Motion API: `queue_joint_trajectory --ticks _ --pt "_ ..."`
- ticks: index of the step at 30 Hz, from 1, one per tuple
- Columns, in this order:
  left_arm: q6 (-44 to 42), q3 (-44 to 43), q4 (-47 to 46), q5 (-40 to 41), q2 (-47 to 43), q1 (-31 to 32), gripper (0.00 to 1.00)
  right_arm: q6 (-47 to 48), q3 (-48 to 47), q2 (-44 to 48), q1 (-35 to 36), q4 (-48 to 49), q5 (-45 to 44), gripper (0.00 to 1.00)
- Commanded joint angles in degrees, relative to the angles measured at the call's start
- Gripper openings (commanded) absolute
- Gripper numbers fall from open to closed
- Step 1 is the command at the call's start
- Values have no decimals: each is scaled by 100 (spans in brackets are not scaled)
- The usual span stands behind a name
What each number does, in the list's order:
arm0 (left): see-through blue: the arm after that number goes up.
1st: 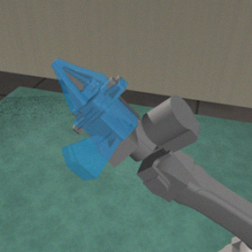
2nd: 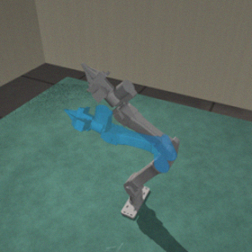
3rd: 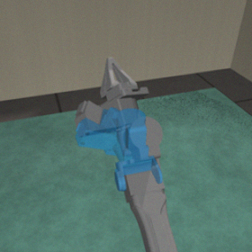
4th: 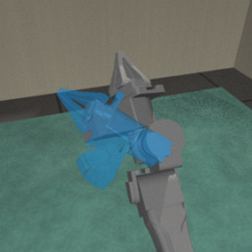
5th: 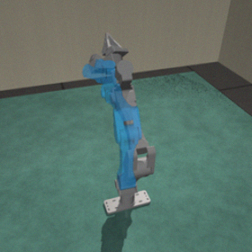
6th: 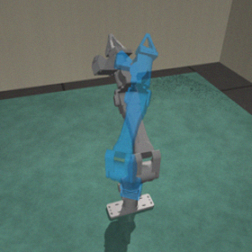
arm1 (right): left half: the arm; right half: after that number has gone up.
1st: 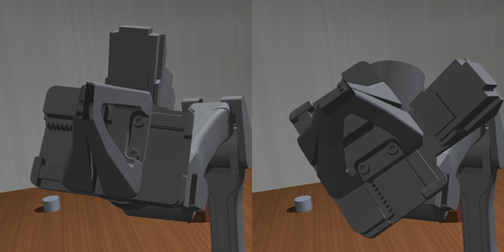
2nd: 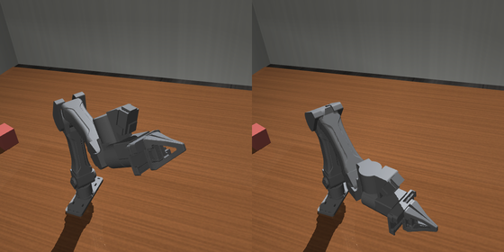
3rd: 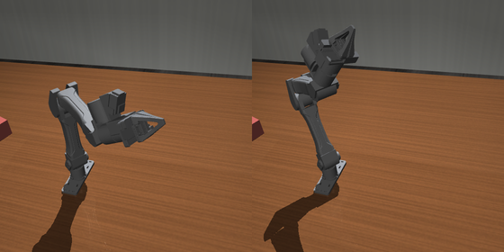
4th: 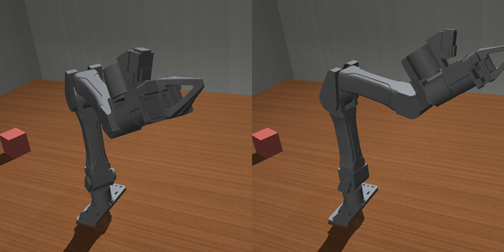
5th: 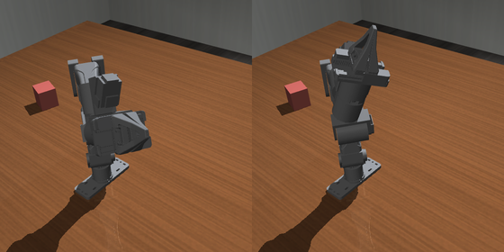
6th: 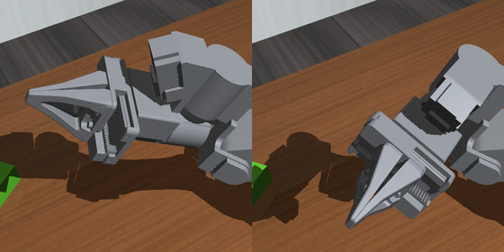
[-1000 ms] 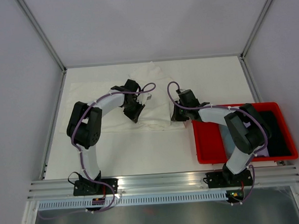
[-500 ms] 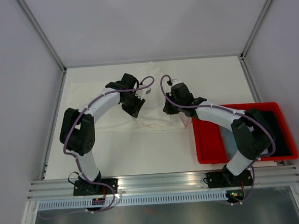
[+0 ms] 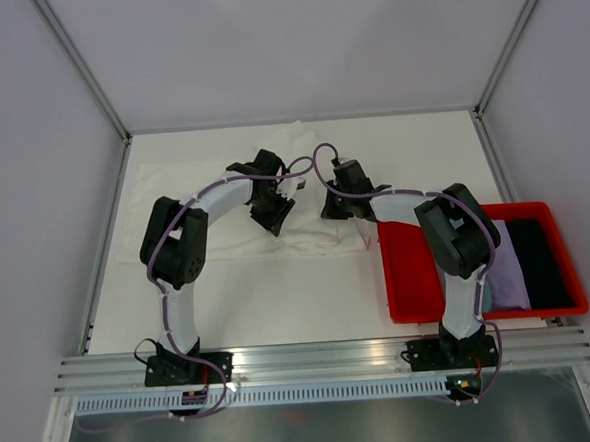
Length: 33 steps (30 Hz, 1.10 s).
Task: Roll the t-shirts
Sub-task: Fold the tshirt
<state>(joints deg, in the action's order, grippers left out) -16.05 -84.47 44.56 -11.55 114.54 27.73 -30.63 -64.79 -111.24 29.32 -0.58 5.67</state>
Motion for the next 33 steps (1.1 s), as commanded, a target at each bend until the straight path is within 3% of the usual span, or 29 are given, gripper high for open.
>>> queue_joint_trajectory --ticks 1,10,15,20,23,24,25,29,33 --pt "208 -360 -246 337 323 14 42 -198 -147 -178 -277 357 -232 1" --pt "164 -430 -404 601 438 13 48 101 -359 -408 -295 163 -479 0" --pt "15 -369 -255 408 -263 -4 54 531 -569 14 -287 -380 -532 1" --pt "-135 315 -202 426 -1135 -197 58 585 -17 866 -287 -434 -725 4" --pt "-144 948 -193 504 -1627 -644 58 620 449 1262 -252 -548 -988 4" --pt "-196 1419 -193 705 -1932 -1403 58 620 676 1358 -156 -844 -1154 7" --pt "-240 1563 -193 707 -2049 -1410 58 620 722 1359 -155 -847 -1156 10" --pt "-538 2056 -263 1066 -2584 -2472 58 795 872 1368 99 -1216 -1524 22" --pt "-750 2347 -639 1366 -2885 -3613 62 690 994 1403 249 -1252 -1726 26"
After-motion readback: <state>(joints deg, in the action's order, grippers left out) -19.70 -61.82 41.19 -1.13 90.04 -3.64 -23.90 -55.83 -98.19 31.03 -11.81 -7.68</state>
